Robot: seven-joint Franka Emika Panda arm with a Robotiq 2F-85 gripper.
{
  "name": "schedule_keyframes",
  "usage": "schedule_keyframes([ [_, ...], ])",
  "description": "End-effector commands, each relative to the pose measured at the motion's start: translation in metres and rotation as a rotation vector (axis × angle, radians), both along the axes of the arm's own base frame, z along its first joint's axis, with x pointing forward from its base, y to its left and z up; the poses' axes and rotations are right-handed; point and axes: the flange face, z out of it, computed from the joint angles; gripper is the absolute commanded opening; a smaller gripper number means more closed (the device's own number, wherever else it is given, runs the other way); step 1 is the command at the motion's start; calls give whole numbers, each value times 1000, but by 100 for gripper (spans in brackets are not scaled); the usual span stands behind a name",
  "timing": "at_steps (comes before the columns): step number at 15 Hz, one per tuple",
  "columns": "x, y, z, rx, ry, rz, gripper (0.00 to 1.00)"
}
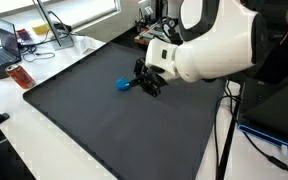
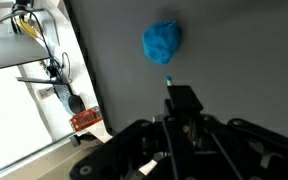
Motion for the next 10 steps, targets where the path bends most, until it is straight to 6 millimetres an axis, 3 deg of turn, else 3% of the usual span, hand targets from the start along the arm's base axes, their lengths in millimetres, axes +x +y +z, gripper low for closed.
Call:
schedule_keyframes([
  [1, 3, 7, -12, -79, 37, 48, 3],
  [6, -4, 11, -29, -111, 81, 87, 3],
  [10, -11, 12, -19, -91, 53, 99, 3],
])
